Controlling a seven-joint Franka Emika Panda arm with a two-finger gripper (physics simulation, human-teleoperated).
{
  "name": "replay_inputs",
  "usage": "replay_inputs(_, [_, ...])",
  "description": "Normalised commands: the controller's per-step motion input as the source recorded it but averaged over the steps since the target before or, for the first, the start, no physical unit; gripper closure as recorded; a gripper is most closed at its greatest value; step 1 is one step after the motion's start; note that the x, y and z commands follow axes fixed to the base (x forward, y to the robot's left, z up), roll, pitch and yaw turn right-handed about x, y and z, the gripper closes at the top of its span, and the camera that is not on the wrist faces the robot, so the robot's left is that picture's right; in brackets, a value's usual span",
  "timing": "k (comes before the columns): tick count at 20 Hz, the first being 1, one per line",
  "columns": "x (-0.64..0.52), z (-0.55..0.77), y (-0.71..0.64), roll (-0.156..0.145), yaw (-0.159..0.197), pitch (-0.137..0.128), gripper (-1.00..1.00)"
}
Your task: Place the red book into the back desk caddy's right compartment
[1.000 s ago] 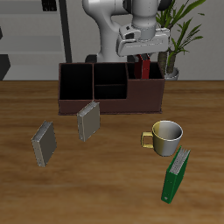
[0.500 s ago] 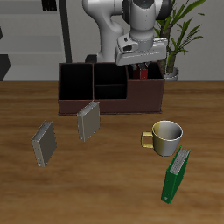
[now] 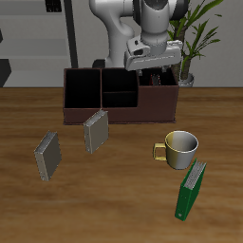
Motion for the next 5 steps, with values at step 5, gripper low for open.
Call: replay_inputs(5, [-0.01,0.06,-0.01,0.015,0.005,-0.015,-1.00])
